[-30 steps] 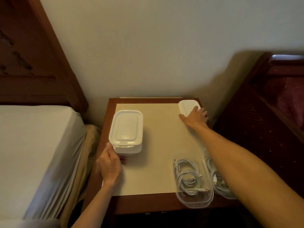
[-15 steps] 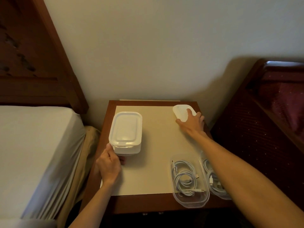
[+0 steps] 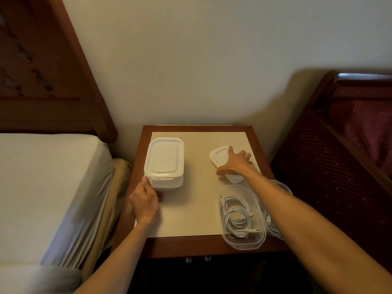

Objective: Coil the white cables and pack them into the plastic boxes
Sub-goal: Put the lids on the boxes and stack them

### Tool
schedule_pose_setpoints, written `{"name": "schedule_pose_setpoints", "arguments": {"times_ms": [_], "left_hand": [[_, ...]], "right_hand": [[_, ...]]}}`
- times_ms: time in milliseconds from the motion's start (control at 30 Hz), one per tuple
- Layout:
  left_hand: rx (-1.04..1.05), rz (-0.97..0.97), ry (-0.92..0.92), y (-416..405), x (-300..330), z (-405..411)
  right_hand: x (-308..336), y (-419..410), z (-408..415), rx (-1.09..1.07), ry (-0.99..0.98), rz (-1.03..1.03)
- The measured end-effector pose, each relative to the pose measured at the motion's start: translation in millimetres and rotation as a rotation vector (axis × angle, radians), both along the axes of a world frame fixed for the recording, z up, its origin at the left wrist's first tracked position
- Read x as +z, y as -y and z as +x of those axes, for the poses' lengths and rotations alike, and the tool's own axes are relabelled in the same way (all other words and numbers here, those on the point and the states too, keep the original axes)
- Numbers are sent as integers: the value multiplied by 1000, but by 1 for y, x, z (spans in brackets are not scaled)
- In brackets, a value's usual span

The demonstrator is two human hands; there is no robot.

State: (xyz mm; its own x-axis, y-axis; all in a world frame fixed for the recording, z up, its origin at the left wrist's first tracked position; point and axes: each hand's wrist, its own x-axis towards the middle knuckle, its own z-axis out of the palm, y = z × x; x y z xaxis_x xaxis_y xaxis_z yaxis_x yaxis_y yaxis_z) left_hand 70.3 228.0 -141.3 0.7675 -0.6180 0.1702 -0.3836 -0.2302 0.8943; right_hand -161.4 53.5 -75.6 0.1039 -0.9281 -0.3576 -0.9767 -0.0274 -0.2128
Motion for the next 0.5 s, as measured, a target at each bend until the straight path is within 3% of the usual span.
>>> {"name": "schedule_pose_setpoints", "arguments": {"times_ms": [500], "left_hand": [[-6,3,-9,0,3,-3]], "right_hand": [[4,-3,8,32,11,30]]}}
